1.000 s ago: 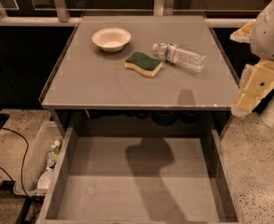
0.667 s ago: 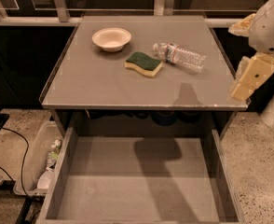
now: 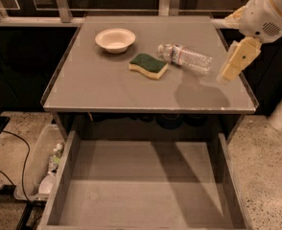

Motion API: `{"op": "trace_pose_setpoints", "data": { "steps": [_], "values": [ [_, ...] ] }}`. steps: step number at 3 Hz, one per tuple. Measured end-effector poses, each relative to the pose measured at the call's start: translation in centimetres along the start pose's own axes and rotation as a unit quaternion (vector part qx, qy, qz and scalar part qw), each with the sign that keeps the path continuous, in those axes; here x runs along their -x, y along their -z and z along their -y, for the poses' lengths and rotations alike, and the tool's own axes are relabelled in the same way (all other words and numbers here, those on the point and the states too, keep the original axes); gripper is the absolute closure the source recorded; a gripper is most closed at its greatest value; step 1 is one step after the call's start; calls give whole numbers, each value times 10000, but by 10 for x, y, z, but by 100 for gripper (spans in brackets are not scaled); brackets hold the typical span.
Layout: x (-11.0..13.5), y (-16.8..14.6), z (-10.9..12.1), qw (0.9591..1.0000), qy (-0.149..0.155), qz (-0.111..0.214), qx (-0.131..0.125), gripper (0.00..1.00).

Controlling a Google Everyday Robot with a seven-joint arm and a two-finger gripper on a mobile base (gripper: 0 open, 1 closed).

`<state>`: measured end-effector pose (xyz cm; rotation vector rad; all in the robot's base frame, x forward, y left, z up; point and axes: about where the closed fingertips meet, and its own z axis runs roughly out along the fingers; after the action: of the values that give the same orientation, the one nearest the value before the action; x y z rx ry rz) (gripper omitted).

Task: Place water bottle into top drawer

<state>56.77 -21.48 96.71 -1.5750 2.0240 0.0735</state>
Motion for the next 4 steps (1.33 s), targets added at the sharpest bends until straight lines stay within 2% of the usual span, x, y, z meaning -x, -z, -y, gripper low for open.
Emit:
{"op": "trace_pose_setpoints", "data": {
  "steps": [2, 3, 4],
  "values": [
    [6, 2, 3, 9999, 65, 12, -108, 0],
    [11, -10, 13, 9995, -1, 119, -298, 0],
    [20, -33, 35, 9983, -107, 453, -353, 0]
  ]
}}
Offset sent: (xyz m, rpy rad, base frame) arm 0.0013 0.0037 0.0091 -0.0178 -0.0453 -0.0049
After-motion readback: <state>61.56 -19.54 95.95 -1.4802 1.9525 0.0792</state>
